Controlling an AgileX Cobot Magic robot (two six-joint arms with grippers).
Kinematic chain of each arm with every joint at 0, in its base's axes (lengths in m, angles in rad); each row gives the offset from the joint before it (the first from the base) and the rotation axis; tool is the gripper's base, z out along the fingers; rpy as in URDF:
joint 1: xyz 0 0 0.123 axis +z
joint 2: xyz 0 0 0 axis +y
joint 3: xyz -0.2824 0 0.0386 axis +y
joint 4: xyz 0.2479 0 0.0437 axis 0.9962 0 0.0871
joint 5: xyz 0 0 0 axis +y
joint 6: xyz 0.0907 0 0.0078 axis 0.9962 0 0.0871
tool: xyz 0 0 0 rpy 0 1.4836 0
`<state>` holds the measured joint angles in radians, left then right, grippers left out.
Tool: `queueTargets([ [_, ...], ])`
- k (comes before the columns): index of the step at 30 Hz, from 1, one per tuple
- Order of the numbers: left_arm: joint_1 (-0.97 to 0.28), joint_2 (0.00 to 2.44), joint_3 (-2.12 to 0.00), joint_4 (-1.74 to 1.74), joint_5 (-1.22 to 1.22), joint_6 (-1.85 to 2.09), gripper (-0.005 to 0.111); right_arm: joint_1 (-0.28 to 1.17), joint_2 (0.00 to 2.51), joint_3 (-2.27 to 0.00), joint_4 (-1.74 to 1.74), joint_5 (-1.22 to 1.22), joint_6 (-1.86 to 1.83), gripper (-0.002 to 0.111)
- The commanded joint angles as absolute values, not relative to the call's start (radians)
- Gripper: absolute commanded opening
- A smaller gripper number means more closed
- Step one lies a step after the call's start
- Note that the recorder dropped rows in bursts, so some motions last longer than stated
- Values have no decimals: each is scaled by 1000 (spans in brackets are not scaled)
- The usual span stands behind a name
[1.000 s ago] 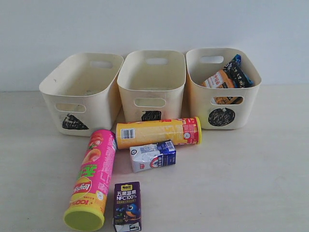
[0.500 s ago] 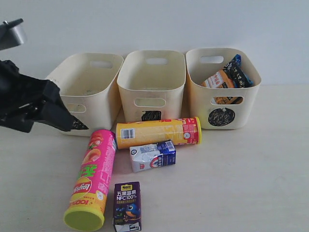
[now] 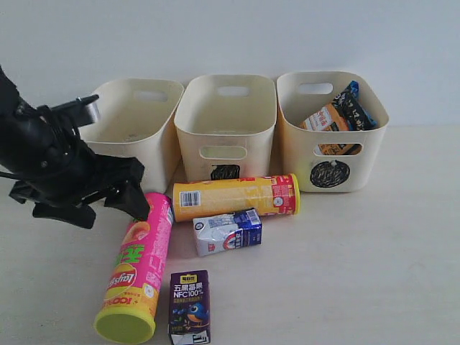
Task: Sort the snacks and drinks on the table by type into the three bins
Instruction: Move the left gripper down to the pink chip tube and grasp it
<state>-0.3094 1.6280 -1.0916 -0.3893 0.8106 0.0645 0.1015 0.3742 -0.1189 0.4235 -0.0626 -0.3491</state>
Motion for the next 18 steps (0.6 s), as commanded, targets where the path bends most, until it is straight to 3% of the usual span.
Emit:
queueTargets([
  [1,-315,1700,-1089,-404,774,70,76,102,372,-117,417,-65,-347,0],
  [6,-315,1774,-1089,-404,702,68,76,102,372,-117,417,-65,-347,0],
  [18,-315,1866,-1091,-404,644,70,76,102,13,-117,417,-62,-346,0],
])
